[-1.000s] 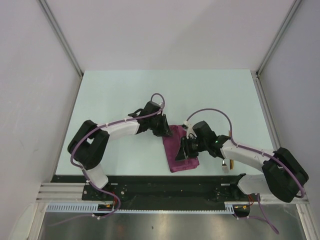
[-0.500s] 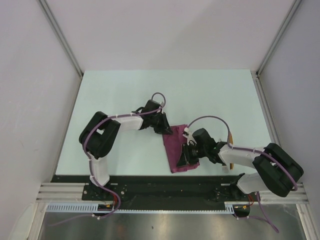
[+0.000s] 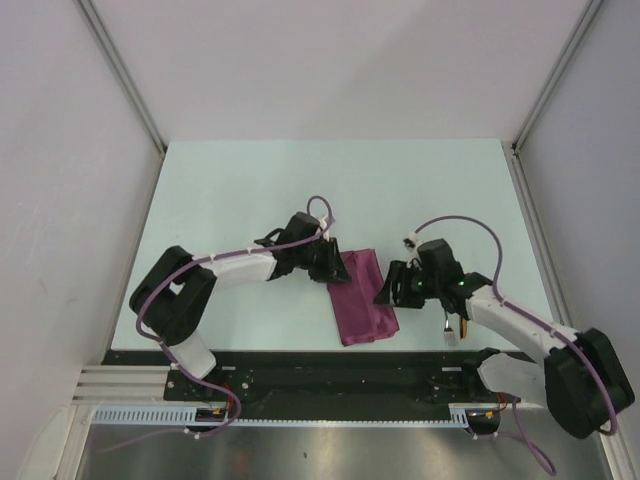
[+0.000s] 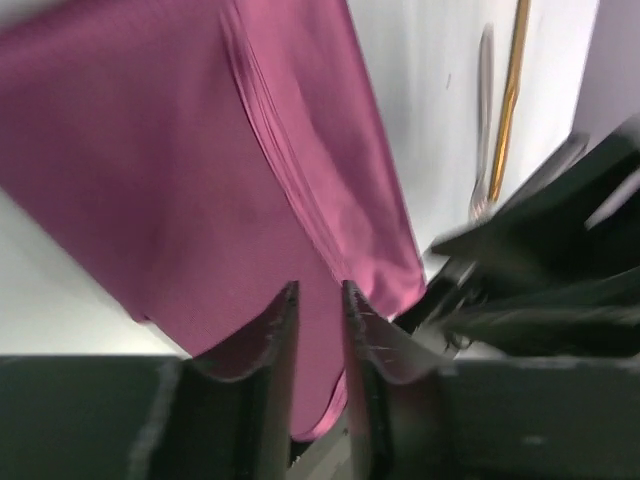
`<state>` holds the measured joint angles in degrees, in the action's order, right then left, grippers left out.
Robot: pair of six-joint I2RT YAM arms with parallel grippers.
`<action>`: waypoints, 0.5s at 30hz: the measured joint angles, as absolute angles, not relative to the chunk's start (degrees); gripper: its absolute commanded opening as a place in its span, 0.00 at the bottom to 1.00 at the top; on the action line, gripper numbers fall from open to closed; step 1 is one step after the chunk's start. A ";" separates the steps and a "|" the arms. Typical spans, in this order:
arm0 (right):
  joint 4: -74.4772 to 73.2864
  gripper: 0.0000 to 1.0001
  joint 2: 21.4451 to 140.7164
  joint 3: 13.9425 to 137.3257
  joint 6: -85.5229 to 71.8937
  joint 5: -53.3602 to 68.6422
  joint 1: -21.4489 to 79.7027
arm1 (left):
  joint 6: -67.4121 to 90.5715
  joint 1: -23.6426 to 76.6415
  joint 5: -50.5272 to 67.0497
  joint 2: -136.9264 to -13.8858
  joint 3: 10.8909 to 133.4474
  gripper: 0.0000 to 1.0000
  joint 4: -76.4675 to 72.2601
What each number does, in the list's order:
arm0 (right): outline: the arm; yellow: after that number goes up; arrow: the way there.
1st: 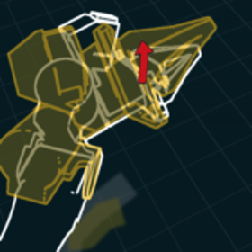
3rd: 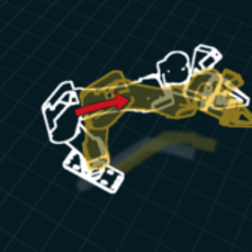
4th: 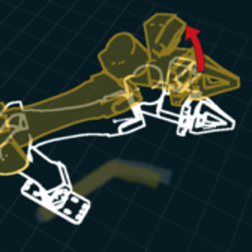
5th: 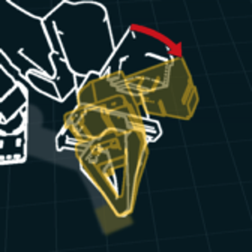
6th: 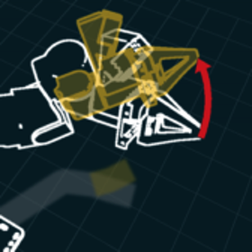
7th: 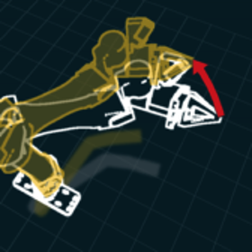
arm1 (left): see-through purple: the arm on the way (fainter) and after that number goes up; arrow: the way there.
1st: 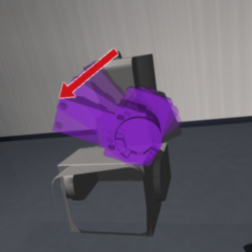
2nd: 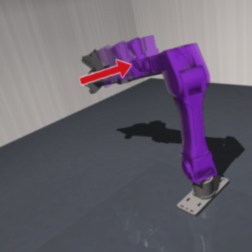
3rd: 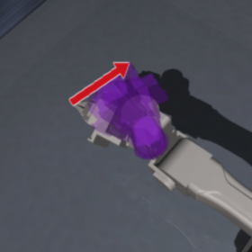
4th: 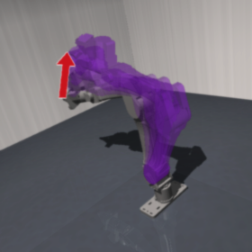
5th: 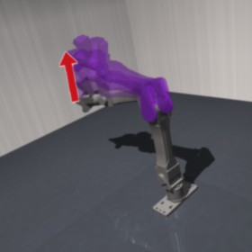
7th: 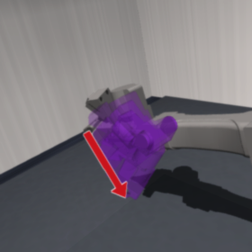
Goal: Fold the napkin into a case and place the utensils inside
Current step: Smooth out the lower triangle-folded napkin at the center of the board.
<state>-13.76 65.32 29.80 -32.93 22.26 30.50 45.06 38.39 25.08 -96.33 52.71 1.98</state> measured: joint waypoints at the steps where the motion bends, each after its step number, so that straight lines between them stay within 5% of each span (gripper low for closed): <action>1: -15.51 0.61 63.37 30.57 -32.49 21.23 28.93 | 45.06 39.53 25.23 -96.07 51.79 0.47 1.61; 15: -25.50 0.66 59.33 27.97 -37.39 14.81 22.11 | 47.92 54.06 5.72 -99.33 64.53 0.73 15.14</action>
